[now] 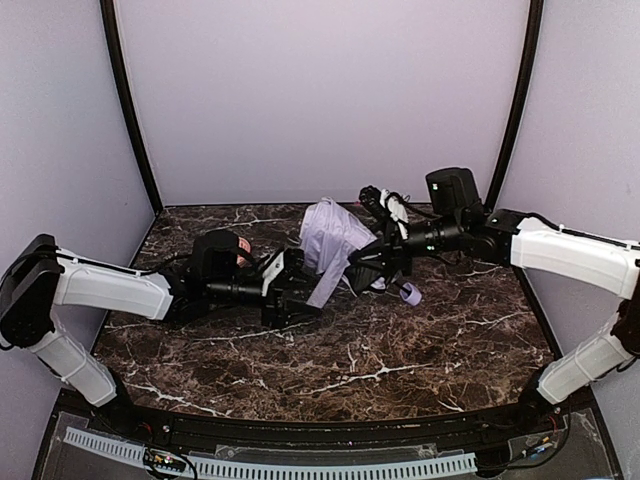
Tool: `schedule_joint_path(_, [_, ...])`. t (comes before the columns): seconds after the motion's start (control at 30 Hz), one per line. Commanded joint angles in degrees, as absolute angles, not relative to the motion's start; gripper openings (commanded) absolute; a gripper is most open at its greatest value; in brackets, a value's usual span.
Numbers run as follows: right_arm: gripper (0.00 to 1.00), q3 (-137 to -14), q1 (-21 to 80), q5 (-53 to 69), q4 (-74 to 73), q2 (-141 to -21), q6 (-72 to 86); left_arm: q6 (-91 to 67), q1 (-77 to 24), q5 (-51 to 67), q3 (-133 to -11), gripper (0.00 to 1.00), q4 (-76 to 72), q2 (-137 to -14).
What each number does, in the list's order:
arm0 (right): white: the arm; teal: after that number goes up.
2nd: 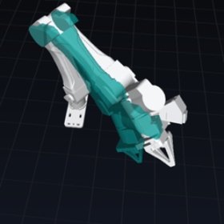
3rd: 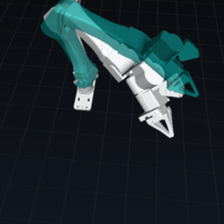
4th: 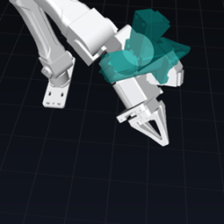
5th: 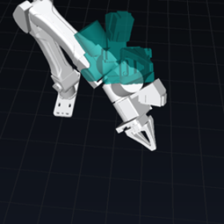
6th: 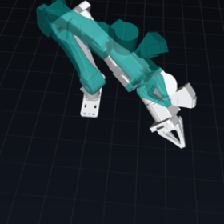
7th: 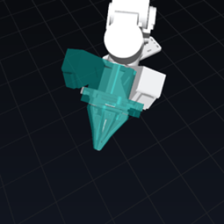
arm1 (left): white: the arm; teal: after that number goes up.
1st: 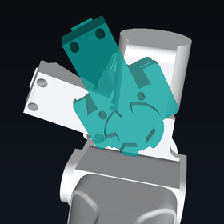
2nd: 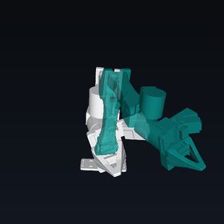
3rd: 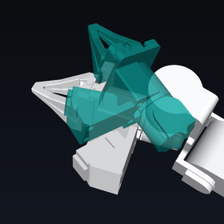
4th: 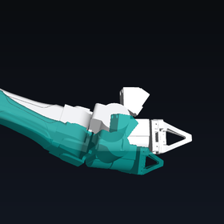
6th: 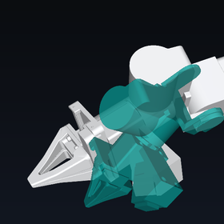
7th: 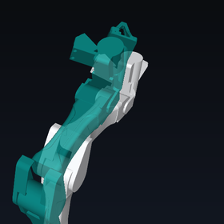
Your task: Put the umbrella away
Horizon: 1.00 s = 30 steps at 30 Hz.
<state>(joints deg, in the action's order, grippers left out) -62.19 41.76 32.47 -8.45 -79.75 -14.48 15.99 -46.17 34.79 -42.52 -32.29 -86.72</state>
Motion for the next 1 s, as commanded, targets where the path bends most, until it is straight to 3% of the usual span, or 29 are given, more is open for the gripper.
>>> schedule_joint_path(0.0, [0.0,-65.65,41.73,39.18,-7.47,-78.09,-14.76,15.71,-46.95,35.09,-42.9,0.72,-37.55,-87.59])
schedule_joint_path(0.1, [0.0,-68.82,41.74,42.03,-9.29,-77.75,-16.59,16.93,-47.01,36.19,-43.7,0.71,-37.88,-88.34])
schedule_joint_path(0.13, [0.0,-69.41,41.74,42.57,-9.98,-77.77,-17.09,17.24,-46.99,37.15,-44.24,0.64,-37.45,-88.9])
schedule_joint_path(0.27, [0.0,-71.26,41.55,42.16,-12.53,-78.01,-18.33,17.48,-47.02,40.35,-45.69,0.16,-35.04,-89.57])
schedule_joint_path(0.33, [0.0,-71.73,41.15,41.14,-13.84,-78.17,-18.67,17.77,-46.99,41.91,-45.25,0.02,-33.93,-88.52])
schedule_joint_path(0.97, [0.0,-77.73,34.01,36.77,-23.03,-80.8,-19.71,33.2,-45.77,42.89,-43.53,0.0,-4.04,-71.15])
